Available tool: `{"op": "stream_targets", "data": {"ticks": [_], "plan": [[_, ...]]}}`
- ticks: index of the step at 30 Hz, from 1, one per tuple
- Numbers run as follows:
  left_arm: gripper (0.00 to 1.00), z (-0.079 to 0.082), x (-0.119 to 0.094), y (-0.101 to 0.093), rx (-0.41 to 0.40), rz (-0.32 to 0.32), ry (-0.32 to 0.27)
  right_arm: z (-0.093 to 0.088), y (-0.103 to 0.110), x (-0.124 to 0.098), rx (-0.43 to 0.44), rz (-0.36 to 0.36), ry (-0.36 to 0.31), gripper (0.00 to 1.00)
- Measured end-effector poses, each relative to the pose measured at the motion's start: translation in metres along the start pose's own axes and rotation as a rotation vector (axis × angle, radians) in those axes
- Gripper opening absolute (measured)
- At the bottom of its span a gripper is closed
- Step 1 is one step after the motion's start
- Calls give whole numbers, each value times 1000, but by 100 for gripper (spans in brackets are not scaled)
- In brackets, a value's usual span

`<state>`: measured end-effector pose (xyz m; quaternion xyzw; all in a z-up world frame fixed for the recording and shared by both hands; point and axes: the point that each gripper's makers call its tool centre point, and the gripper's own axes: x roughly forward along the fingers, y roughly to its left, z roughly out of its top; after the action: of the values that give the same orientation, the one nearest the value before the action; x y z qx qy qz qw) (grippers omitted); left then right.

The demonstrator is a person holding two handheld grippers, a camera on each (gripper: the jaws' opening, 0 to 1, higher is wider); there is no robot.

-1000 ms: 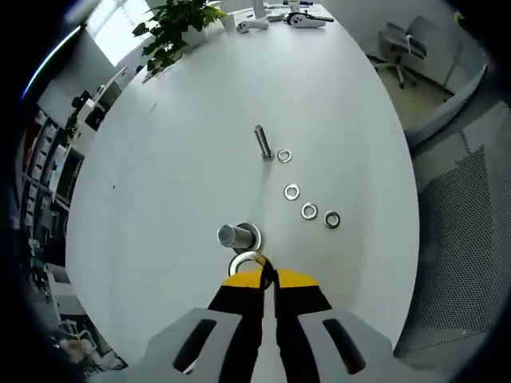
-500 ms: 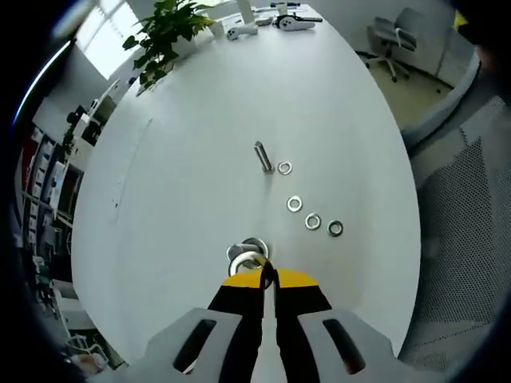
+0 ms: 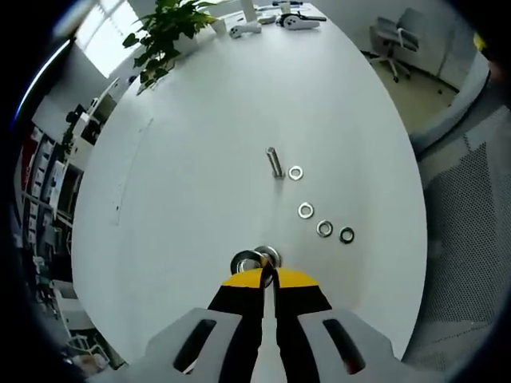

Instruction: Place the washer onto the threaded stud by aligning its center hole with the stud, sliding it down to the base, and recovering from edge contact or off-axis alignment until the washer reaches the visible bottom stop.

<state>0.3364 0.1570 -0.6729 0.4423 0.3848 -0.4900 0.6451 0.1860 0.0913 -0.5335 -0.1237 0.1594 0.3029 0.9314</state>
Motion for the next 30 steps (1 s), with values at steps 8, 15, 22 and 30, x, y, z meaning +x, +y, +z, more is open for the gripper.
{"op": "stream_targets", "data": {"ticks": [8,15,22,30], "plan": [[1,1,2,0,23,0,17,0,-2,0,4,-5,2,47],[1,1,5,0,52,4,27,-1,-2,0,6,-9,4,47],[1,1,4,0,40,9,30,-1,-3,0,5,-10,3,47],[2,1,4,1,54,15,28,-1,-2,0,6,-8,8,47]]}}
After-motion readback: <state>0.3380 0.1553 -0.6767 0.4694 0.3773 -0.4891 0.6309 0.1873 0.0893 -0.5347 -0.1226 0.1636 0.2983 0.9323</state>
